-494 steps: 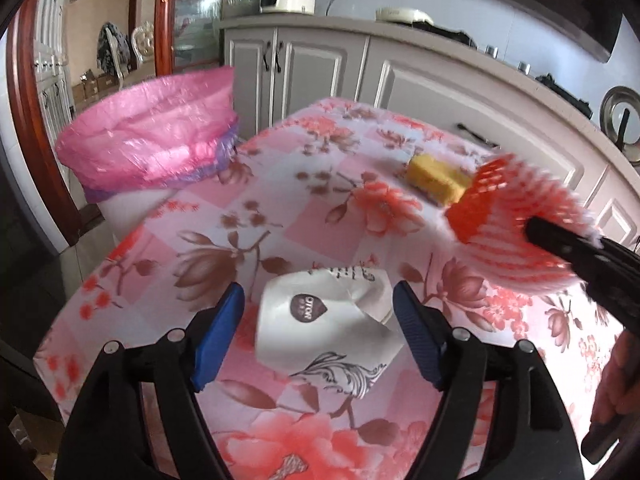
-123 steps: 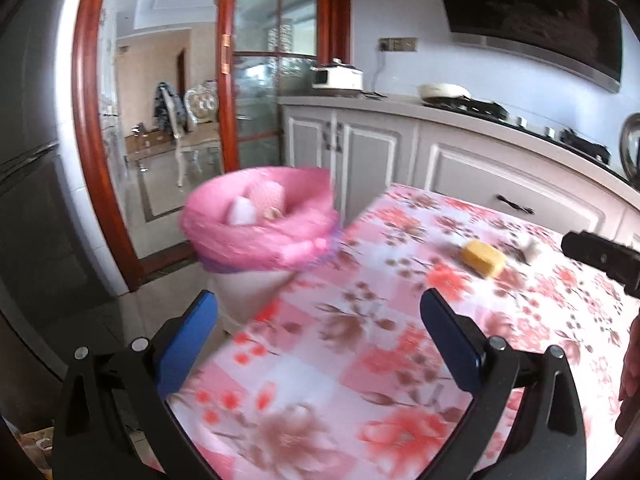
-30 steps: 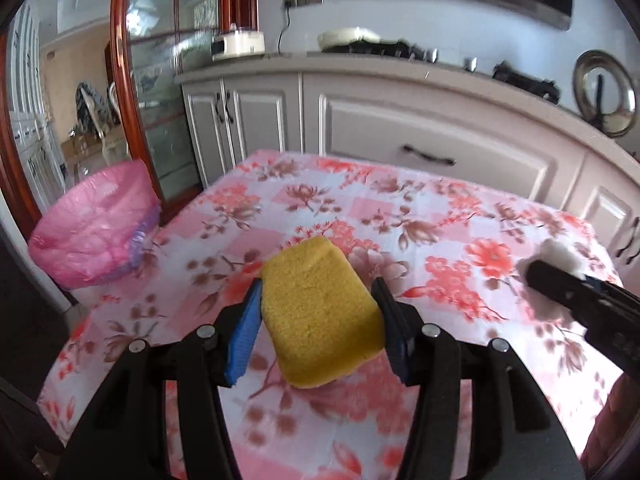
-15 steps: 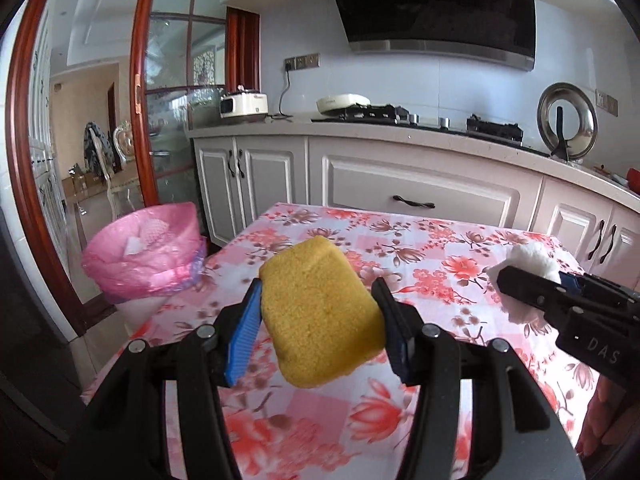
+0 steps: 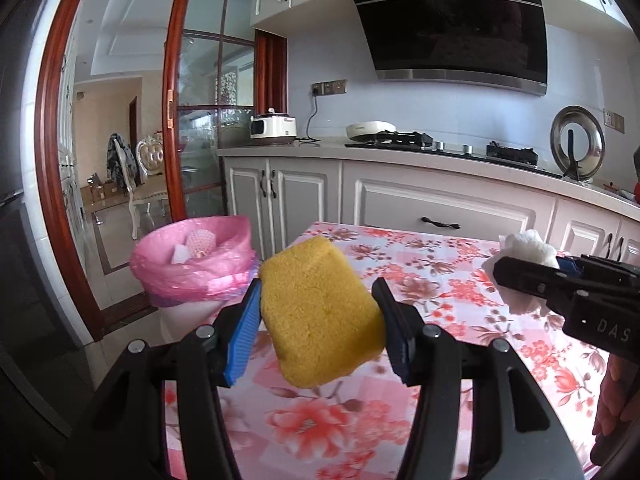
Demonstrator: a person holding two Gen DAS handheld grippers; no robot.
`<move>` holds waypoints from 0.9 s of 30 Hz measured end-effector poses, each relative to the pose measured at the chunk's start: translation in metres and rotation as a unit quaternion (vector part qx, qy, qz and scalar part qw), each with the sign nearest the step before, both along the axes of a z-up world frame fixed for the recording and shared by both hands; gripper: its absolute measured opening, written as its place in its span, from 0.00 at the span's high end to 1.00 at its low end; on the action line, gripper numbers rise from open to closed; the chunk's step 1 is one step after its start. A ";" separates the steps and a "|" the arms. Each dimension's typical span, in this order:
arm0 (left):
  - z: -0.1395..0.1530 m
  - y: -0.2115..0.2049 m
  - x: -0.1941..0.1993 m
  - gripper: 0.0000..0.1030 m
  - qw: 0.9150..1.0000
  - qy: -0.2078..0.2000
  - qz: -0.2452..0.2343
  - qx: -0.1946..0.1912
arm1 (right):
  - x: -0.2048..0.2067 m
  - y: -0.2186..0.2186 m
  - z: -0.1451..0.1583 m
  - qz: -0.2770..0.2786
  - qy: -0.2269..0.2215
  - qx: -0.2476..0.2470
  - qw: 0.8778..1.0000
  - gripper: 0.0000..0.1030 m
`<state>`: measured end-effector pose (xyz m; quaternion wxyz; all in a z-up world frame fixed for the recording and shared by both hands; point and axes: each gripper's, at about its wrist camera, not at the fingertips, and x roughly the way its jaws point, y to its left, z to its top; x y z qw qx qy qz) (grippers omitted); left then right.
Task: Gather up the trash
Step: 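Carry the sponge and tissue with both tools over the pink bin and release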
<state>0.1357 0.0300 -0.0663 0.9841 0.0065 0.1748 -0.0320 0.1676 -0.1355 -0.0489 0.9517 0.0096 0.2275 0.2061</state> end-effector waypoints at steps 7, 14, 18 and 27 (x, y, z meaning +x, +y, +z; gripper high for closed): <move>-0.005 0.041 0.009 0.48 1.000 0.006 0.027 -0.005 | 0.027 0.044 -0.002 0.044 0.016 -0.007 0.999 0.65; -0.003 0.087 0.031 0.48 0.998 0.014 0.065 -0.015 | 0.074 0.100 0.001 0.099 0.025 -0.011 0.995 0.65; 0.004 0.114 0.052 0.48 0.996 0.015 0.083 -0.012 | 0.104 0.130 0.008 0.123 0.020 -0.009 0.992 0.65; 0.022 0.170 0.128 0.48 0.994 0.008 0.112 -0.001 | 0.187 0.180 0.020 0.154 0.026 0.011 0.988 0.65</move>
